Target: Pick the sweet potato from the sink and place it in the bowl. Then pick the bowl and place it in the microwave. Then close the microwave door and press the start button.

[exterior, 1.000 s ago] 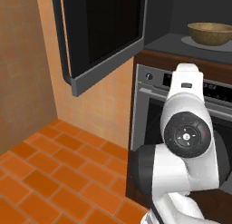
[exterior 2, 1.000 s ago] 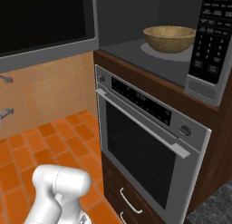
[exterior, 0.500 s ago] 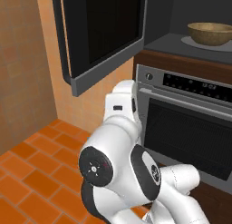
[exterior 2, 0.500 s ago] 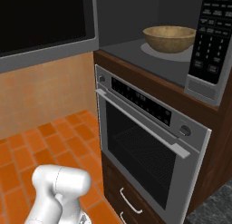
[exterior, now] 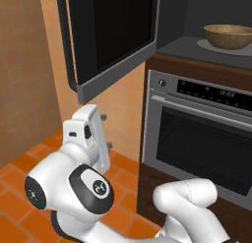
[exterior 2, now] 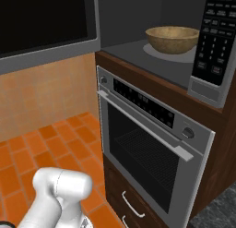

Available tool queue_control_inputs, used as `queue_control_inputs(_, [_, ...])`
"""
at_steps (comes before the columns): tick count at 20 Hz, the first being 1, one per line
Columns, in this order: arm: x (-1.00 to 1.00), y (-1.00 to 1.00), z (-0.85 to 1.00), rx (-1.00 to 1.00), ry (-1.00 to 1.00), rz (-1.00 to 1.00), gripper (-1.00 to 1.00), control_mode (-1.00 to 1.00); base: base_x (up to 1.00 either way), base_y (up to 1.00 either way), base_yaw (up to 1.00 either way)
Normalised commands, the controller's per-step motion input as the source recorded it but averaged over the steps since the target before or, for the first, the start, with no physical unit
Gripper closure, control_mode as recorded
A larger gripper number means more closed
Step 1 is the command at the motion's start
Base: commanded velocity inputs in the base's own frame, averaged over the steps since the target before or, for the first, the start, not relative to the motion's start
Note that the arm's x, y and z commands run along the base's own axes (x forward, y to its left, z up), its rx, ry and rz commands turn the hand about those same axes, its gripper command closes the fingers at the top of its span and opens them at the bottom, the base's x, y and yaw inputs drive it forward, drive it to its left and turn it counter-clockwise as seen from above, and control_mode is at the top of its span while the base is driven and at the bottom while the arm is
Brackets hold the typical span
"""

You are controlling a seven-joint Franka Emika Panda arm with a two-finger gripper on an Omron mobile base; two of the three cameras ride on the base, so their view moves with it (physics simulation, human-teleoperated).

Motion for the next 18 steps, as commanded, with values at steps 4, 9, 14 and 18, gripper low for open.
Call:
queue_control_inputs(4, [0.66,0.72,-0.53,0.01,-0.01,-0.08,-1.00,-1.00,0.00,0.00,0.00])
queue_control_inputs(9, [0.68,0.58,-0.16,0.00,-0.03,-0.08,-1.00,-1.00,0.00,0.00,0.00])
queue_control_inputs(14, [0.69,0.45,-0.01,0.00,-0.07,-0.11,-1.00,-1.00,0.00,0.00,0.00])
queue_control_inputs(18, [0.68,0.43,-0.03,0.00,-0.03,-0.11,-1.00,-1.00,0.00,0.00,0.00])
